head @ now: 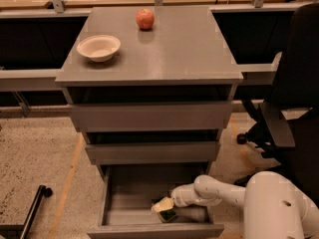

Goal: Place sponge into bottom drawer

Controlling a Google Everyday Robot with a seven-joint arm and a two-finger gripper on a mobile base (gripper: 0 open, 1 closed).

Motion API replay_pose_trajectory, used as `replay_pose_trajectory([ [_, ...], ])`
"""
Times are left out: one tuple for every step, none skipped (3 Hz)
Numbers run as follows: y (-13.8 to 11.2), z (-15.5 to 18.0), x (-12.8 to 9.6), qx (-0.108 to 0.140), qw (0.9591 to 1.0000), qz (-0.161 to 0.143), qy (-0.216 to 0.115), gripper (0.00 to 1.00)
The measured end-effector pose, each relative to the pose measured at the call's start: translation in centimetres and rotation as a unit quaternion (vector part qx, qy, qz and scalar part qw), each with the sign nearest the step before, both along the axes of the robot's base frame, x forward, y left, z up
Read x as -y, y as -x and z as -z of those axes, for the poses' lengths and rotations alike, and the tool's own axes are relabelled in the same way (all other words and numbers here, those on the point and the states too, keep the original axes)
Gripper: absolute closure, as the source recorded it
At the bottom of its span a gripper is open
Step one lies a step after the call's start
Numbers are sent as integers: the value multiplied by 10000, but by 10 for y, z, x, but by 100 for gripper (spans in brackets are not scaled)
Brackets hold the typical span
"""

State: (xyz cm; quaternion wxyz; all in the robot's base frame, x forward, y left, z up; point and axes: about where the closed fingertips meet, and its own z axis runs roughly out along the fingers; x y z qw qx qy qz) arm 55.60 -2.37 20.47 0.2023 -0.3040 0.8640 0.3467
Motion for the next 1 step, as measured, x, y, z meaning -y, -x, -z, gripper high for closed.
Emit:
replay_pose_trajectory([
  [0,0,0,-1,10000,-1,0,0],
])
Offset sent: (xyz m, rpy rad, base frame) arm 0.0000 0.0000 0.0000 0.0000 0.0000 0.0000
